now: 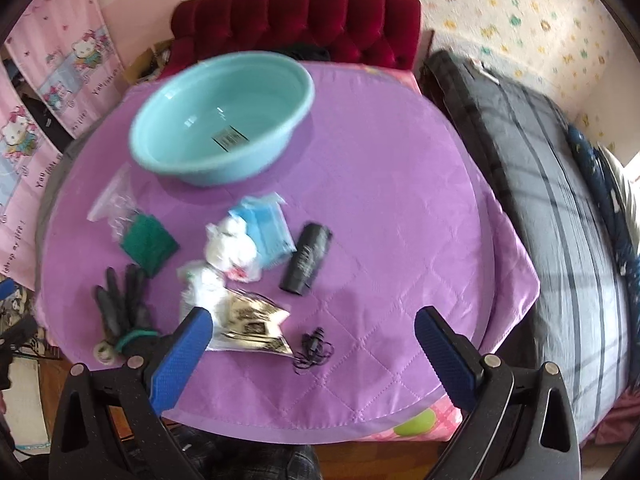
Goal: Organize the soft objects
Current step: 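Move the left tool to the black glove while the right tool reaches the black earphone cable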
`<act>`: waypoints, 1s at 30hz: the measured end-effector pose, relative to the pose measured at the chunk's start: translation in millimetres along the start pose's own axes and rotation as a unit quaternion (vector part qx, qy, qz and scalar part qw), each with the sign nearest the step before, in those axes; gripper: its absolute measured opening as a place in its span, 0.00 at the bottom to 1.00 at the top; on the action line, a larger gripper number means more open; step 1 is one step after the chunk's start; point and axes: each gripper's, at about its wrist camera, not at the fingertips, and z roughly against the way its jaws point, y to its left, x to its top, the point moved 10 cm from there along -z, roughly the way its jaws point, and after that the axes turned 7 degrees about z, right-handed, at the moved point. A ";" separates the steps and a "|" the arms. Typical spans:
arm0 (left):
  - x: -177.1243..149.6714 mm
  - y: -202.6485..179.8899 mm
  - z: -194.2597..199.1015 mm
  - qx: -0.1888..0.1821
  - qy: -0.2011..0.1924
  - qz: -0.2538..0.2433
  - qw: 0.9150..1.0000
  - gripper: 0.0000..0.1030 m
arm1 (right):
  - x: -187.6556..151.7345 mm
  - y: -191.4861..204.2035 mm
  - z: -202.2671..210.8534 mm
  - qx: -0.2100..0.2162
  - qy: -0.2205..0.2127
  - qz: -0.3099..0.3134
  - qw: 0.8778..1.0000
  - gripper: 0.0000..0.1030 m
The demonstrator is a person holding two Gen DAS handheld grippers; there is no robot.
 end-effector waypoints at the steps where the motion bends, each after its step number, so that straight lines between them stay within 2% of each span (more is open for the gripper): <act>1: -2.9 2.2 -3.7 0.001 0.000 0.003 1.000 1.00 | -3.6 -3.0 -5.9 -0.003 0.004 -0.001 1.000 1.00; 5: -17.3 9.4 -21.6 -0.009 0.015 0.020 1.000 1.00 | -17.1 -13.5 -31.0 -0.013 0.016 -0.005 1.000 1.00; 14: -50.1 21.7 -52.7 0.010 0.046 0.024 0.999 1.00 | -49.2 -19.7 -85.5 -0.002 0.062 -0.015 0.998 0.99; 17: -55.3 23.0 -59.2 0.014 0.054 0.022 0.998 1.00 | -55.6 -19.2 -99.1 0.001 0.073 -0.015 0.997 0.94; 23: -56.5 19.2 -62.8 0.016 0.056 0.012 0.998 1.00 | -64.5 -16.7 -121.1 0.023 0.095 -0.027 0.995 0.72; 26: -55.7 17.5 -63.2 0.015 0.059 0.012 0.998 1.00 | -70.2 -14.4 -130.2 0.038 0.108 -0.036 0.993 0.55; 28: -54.7 17.0 -63.4 0.015 0.058 0.012 0.998 1.00 | -74.5 -11.0 -134.3 0.051 0.116 -0.039 0.991 0.27; 30: -53.7 16.3 -64.2 0.013 0.057 0.011 0.998 1.00 | -75.5 -7.6 -134.4 0.059 0.112 -0.036 0.991 0.18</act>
